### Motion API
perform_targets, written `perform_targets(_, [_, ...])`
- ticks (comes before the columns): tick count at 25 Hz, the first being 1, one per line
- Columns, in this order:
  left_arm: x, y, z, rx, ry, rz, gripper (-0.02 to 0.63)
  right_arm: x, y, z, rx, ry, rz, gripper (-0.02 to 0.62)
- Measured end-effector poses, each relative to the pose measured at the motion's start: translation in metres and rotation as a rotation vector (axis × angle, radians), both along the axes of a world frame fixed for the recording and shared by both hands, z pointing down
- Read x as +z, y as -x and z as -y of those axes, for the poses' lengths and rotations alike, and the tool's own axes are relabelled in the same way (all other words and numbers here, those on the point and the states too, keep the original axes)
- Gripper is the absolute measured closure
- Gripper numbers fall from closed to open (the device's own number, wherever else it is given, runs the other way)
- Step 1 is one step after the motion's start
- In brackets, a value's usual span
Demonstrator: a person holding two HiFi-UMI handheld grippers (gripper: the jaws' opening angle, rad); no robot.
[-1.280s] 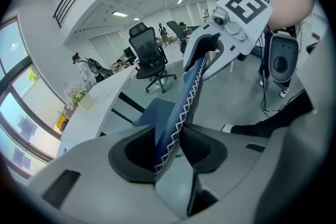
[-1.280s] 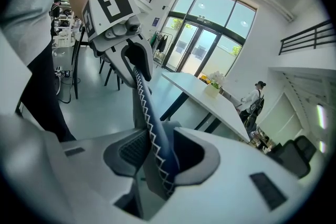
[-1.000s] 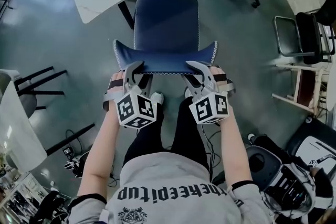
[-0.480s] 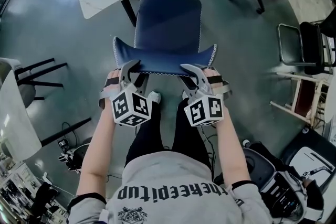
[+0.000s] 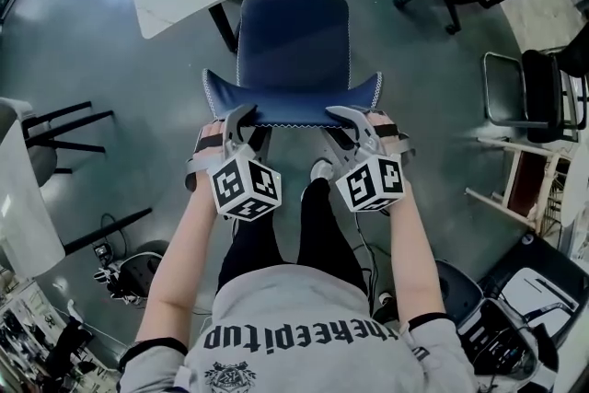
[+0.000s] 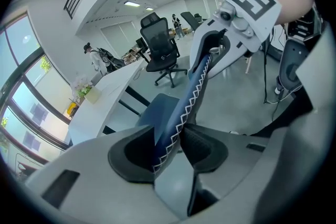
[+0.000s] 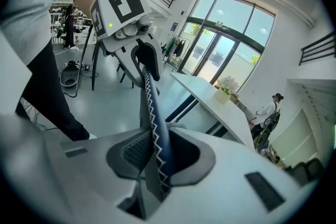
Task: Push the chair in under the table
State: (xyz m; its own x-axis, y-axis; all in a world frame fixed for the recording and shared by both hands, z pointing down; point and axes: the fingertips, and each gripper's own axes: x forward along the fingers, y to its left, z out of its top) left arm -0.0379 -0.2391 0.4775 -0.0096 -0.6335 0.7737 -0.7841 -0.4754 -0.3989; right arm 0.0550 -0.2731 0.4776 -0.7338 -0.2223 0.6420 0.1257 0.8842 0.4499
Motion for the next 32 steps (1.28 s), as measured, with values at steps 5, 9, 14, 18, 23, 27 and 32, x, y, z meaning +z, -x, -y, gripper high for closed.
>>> perform_targets(5, [0.000, -0.004, 0.019, -0.040, -0.004, 0.003, 0.442, 0.000, -0.003, 0.021, -0.040, 0.004, 0.004, 0.506])
perform_targets(9, [0.000, -0.006, 0.033, -0.066, -0.008, 0.004, 0.442, 0.000, -0.004, 0.038, -0.060, 0.003, 0.006, 0.506])
perform_targets(14, [-0.002, -0.008, 0.049, -0.093, -0.008, 0.009, 0.442, -0.002, -0.005, 0.055, -0.087, 0.009, 0.012, 0.505])
perform_targets(18, [-0.002, -0.006, 0.050, -0.114, -0.004, 0.010, 0.439, -0.003, -0.003, 0.056, -0.121, 0.038, 0.033, 0.509])
perform_targets(23, [0.000, -0.005, 0.051, -0.131, 0.004, 0.015, 0.436, -0.001, -0.003, 0.055, -0.154, 0.062, 0.038, 0.511])
perform_targets(27, [0.000, -0.002, 0.050, -0.145, 0.006, 0.021, 0.434, -0.001, -0.001, 0.054, -0.169, 0.066, 0.037, 0.514])
perform_targets(32, [0.000, -0.003, 0.052, -0.162, 0.013, 0.025, 0.433, -0.002, -0.002, 0.054, -0.184, 0.066, 0.034, 0.517])
